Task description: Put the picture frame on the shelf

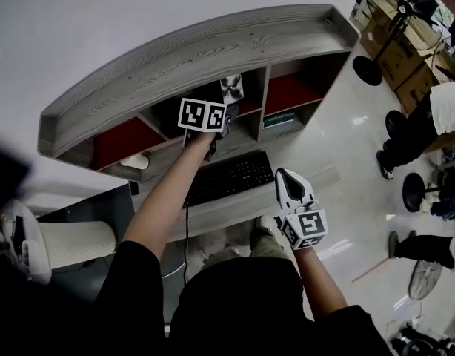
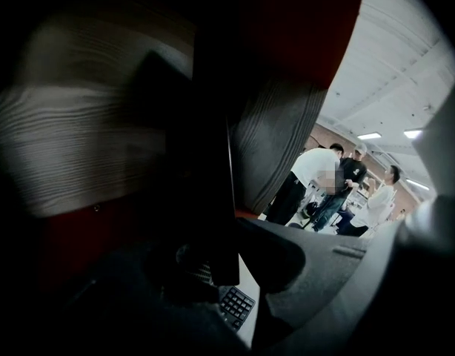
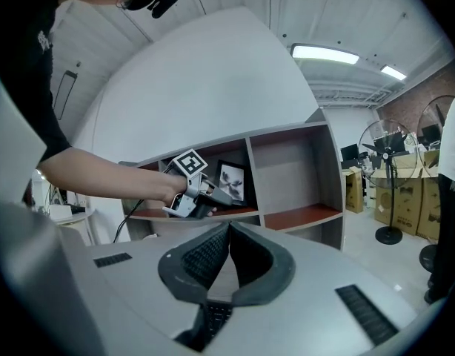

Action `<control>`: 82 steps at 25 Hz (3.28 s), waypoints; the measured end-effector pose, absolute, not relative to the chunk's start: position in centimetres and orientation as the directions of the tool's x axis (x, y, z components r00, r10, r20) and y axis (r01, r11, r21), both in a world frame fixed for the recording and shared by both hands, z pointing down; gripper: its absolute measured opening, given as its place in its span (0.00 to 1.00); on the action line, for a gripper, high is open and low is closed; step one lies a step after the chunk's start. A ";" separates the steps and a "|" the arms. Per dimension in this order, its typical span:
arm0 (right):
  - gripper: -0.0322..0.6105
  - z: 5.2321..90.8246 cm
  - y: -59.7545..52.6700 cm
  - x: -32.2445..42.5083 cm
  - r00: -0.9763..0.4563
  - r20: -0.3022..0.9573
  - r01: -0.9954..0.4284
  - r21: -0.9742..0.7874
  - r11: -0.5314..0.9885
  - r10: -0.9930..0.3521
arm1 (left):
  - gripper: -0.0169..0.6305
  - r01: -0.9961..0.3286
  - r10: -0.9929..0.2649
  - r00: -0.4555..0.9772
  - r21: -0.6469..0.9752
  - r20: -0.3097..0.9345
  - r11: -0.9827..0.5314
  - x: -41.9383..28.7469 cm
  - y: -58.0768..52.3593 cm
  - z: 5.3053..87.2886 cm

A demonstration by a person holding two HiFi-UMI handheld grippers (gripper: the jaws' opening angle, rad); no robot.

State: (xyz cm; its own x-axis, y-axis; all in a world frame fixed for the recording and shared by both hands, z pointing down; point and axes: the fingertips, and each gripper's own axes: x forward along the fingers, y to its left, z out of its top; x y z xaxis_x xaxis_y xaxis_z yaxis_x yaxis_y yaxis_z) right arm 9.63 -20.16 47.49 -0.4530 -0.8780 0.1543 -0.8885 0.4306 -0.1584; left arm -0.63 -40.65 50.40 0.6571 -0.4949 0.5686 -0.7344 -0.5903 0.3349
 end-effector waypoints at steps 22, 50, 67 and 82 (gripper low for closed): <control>0.07 48.6 -24.7 15.1 -0.531 0.137 -0.842 -0.191 0.504 -0.836 | 0.26 -0.758 -0.505 0.588 0.213 0.632 -0.616 -1.7 -43.8 51.6; 0.07 50.2 -21.4 14.6 -0.551 0.199 -0.835 -0.156 0.528 -0.811 | 0.37 -0.741 -0.578 0.526 0.001 0.624 -0.672 -3.0 -46.4 51.1; 0.07 50.6 -20.4 13.7 -0.560 0.210 -0.828 -0.163 0.536 -0.801 | 0.49 -0.837 -0.751 0.483 -0.016 0.451 -0.547 -6.6 -45.3 47.6; 0.07 50.7 -20.5 14.8 -0.544 0.212 -0.839 -0.156 0.522 -0.812 | 0.34 -0.856 -0.819 0.438 -0.107 0.371 -0.506 -5.3 -46.6 45.2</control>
State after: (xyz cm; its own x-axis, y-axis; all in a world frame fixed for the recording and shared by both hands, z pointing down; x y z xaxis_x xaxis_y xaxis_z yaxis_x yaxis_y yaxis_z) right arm 14.85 -20.46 50.71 -0.5444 -0.8116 0.2122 -0.8387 0.5217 -0.1564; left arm -5.27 -46.59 45.20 0.4382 -0.8188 0.3709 -0.8558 -0.5063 -0.1065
